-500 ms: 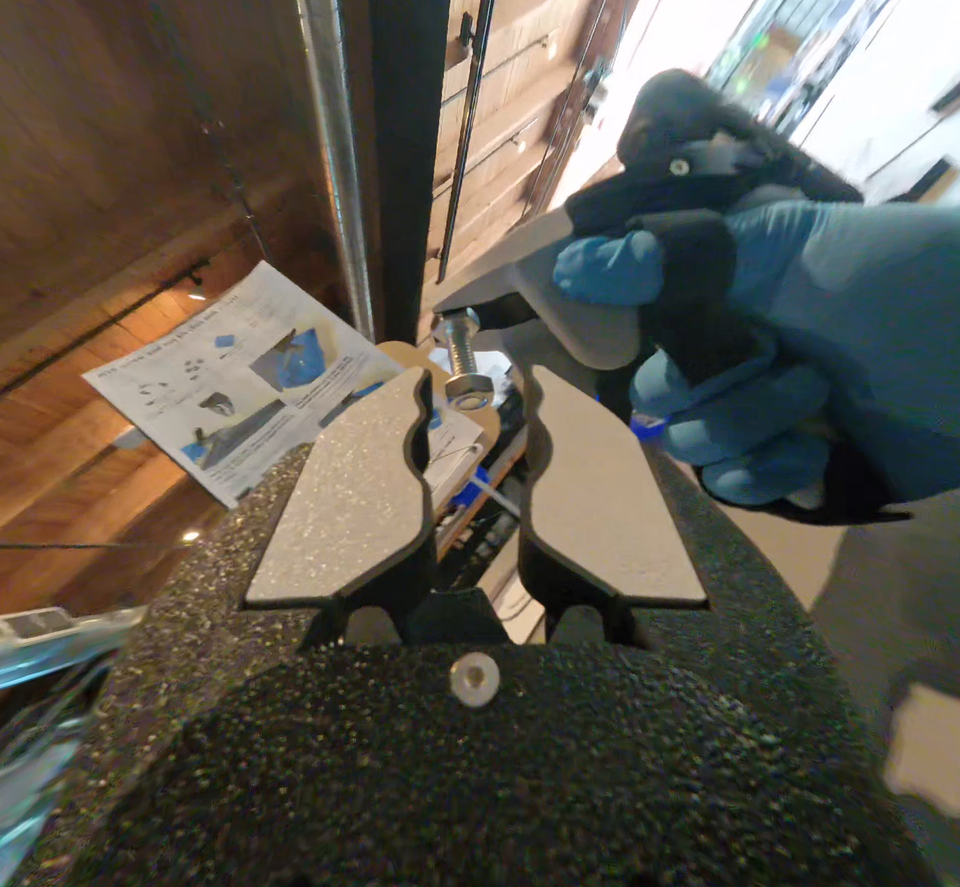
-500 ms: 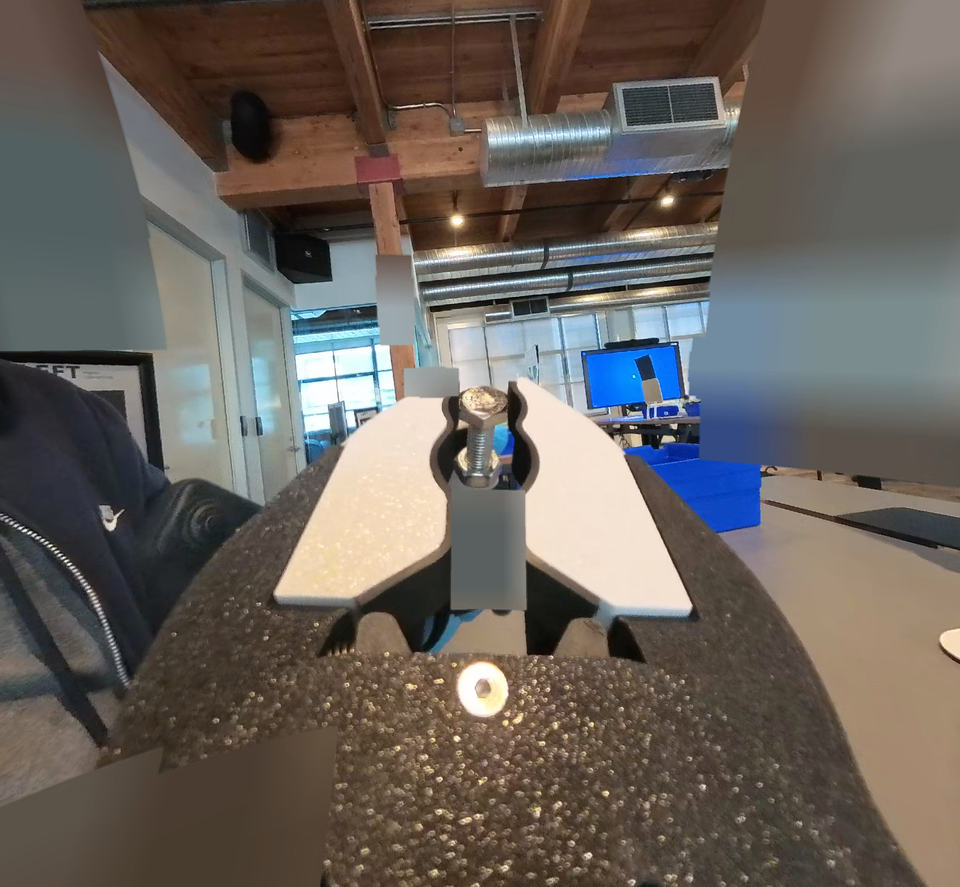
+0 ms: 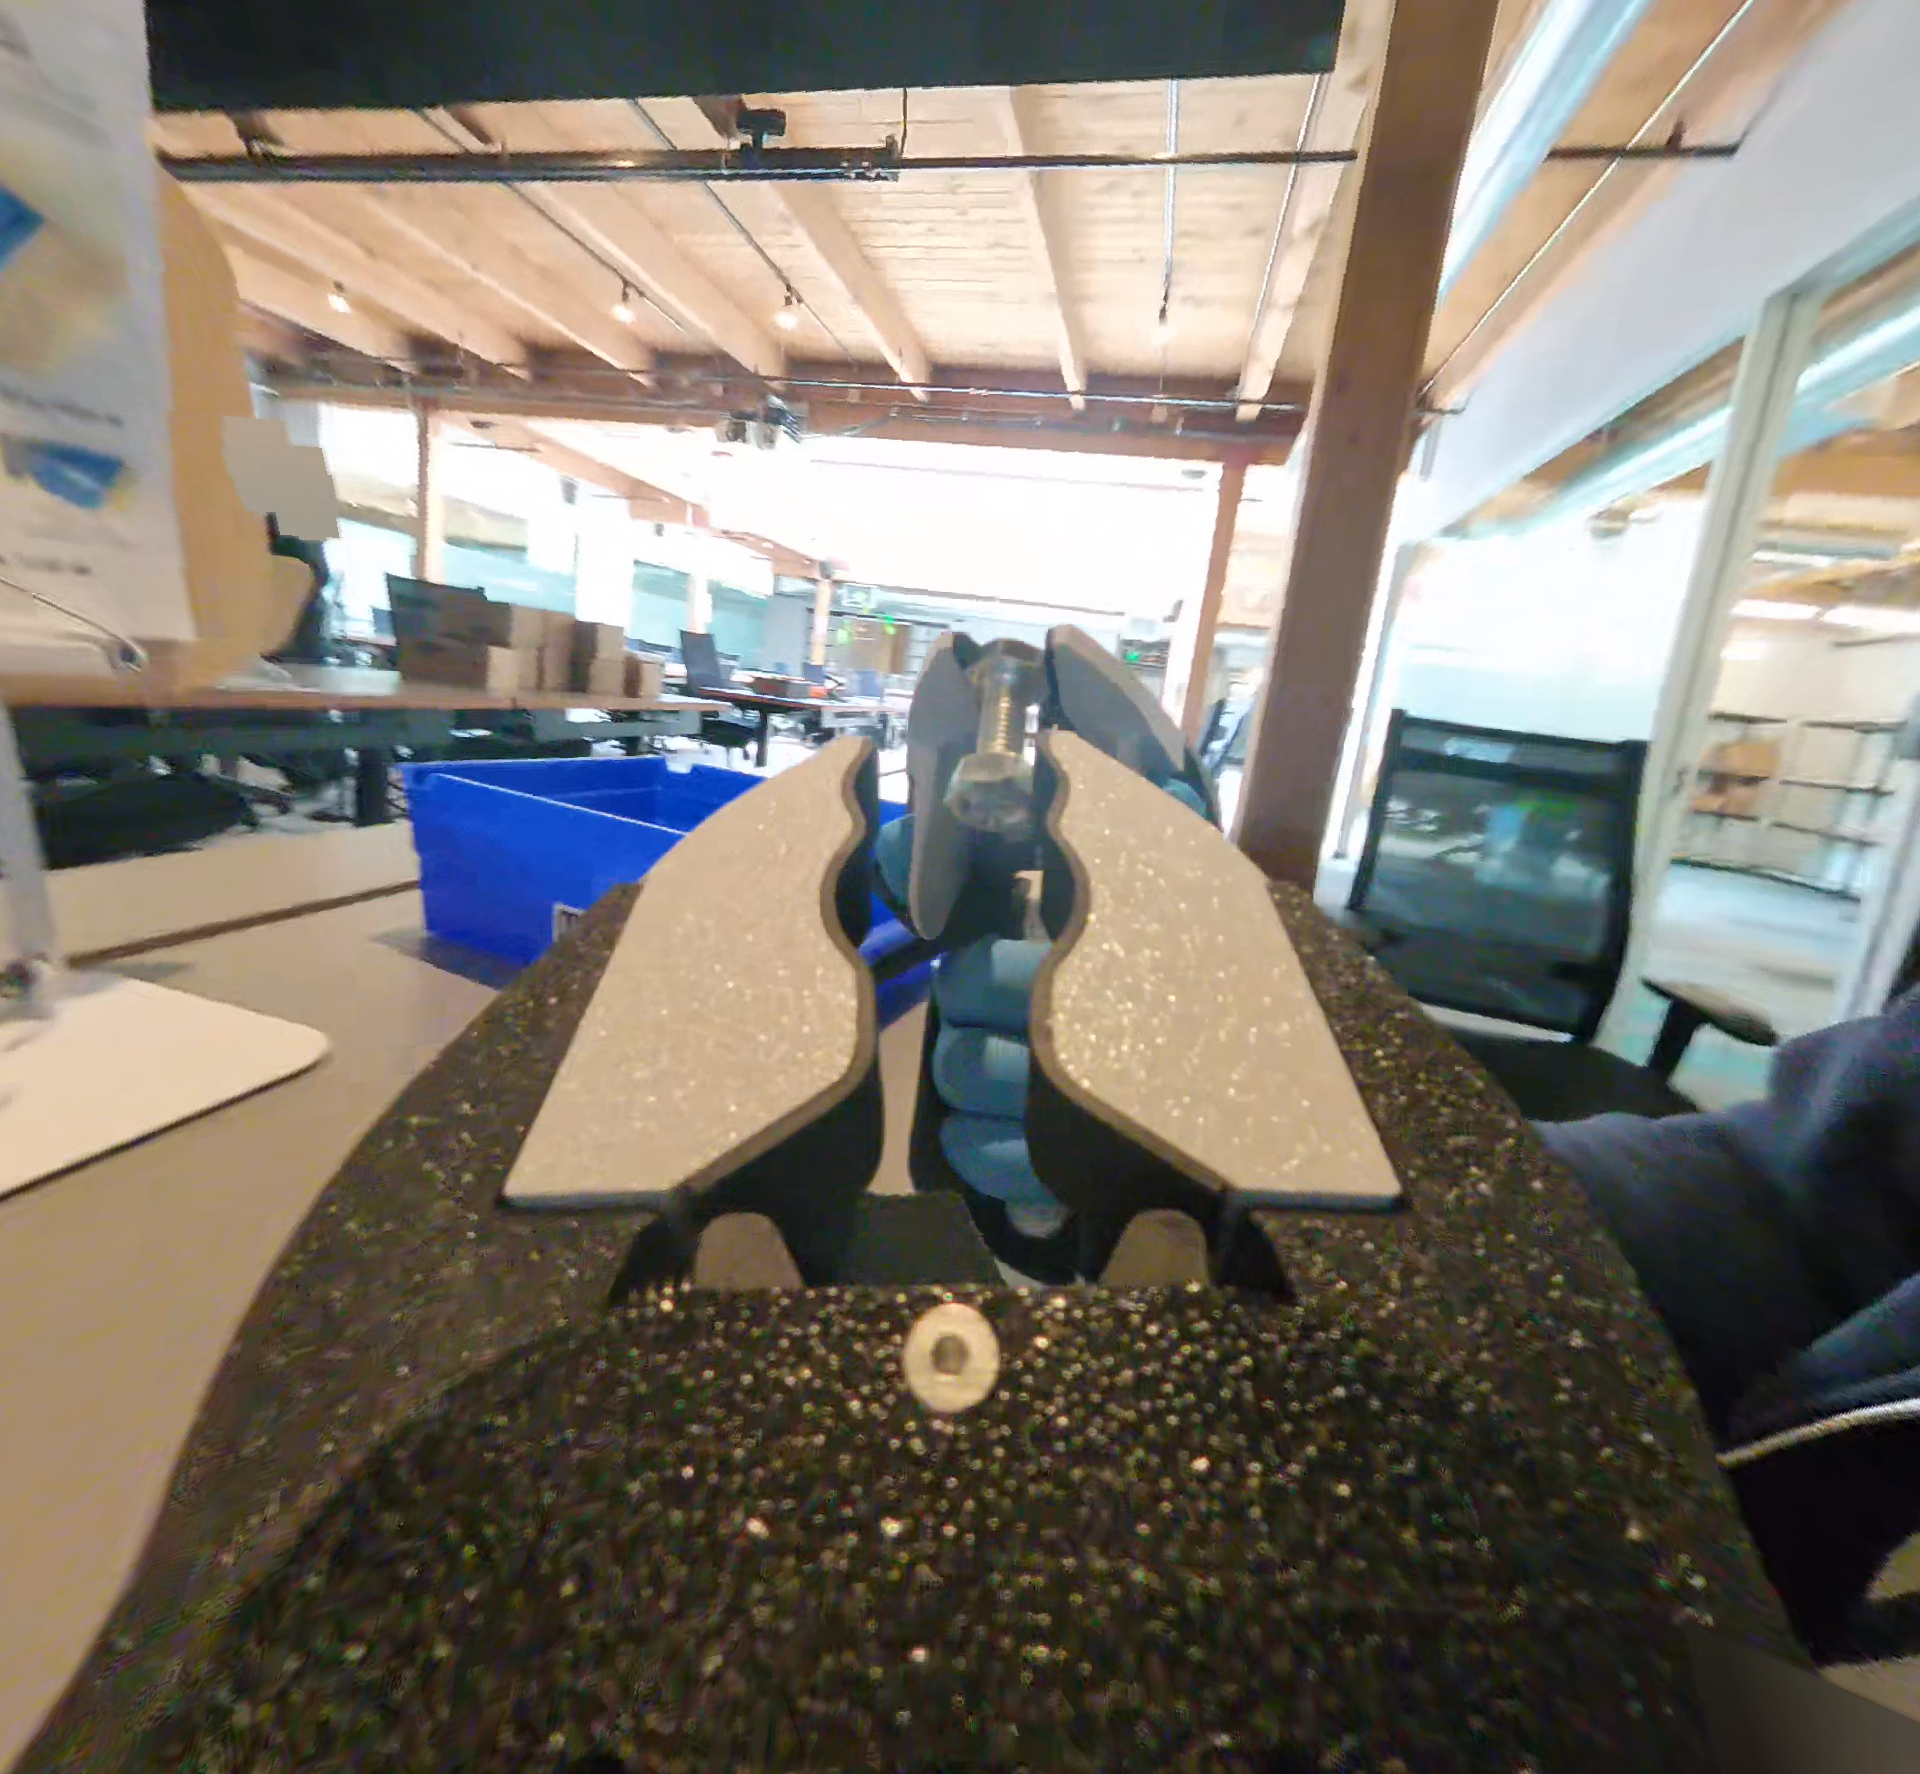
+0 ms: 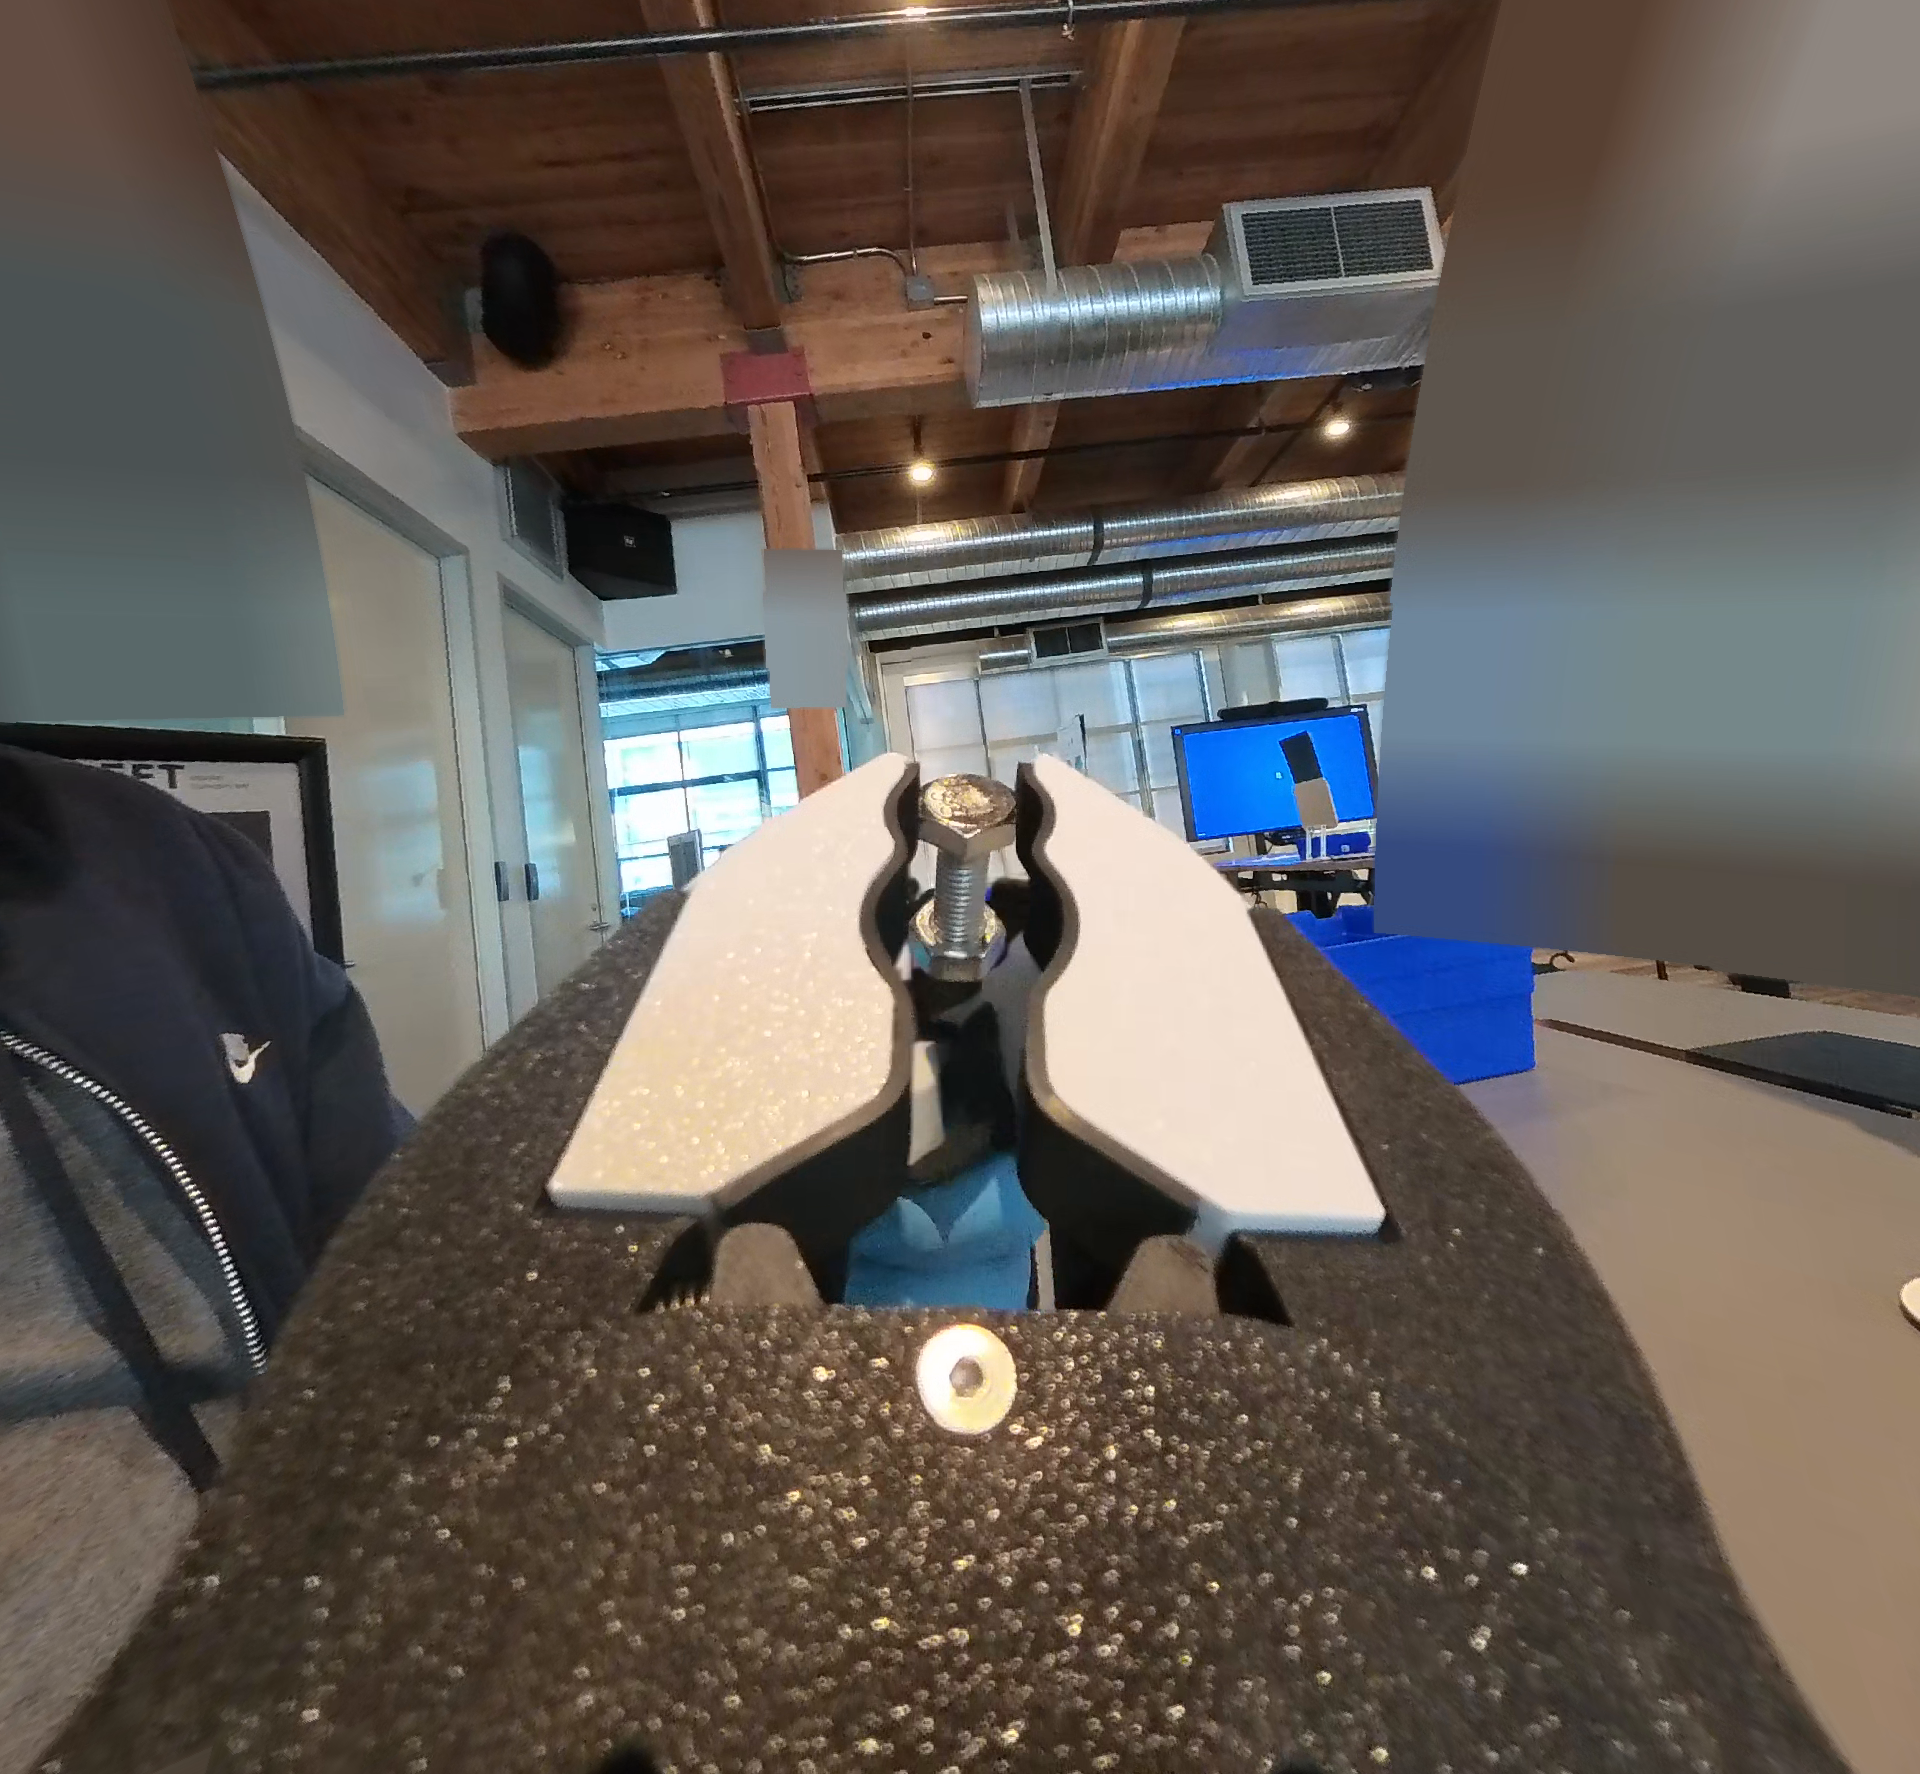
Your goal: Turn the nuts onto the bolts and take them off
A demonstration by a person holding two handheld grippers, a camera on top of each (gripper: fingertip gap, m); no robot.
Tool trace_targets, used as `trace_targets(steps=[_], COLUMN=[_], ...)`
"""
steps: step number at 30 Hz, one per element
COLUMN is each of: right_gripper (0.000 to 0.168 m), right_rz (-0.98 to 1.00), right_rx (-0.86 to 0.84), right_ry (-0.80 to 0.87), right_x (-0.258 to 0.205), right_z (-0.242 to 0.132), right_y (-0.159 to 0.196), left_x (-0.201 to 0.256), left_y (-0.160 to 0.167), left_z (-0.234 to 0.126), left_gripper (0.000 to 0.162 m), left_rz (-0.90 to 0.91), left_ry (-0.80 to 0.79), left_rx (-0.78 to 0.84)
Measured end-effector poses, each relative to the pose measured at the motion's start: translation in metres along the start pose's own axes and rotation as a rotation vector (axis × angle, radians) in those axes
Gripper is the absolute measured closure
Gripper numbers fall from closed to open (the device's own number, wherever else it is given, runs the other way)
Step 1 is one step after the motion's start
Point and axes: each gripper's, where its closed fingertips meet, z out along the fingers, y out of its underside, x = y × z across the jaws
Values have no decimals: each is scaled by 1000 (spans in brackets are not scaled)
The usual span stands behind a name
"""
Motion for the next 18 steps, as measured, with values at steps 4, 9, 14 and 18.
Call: trace_targets(steps=[4,9,14,18], right_gripper=[151,151,151,151], right_rz=[0,-1,-14,-33], right_rx=[-5,-15,-35,-67], right_ry=[-3,-5,17,60], right_x=[-1,-2,1,6], right_z=[1,2,3,3], right_y=[1,3,6,10], left_x=[7,8,1,-10], left_y=[7,15,10,15], left_z=[3,6,2,0], left_gripper=[133,144,145,144], left_rz=[35,179,612,1186], left_ry=[29,-15,-179,-396], left_rx=[-40,-89,-114,-240])
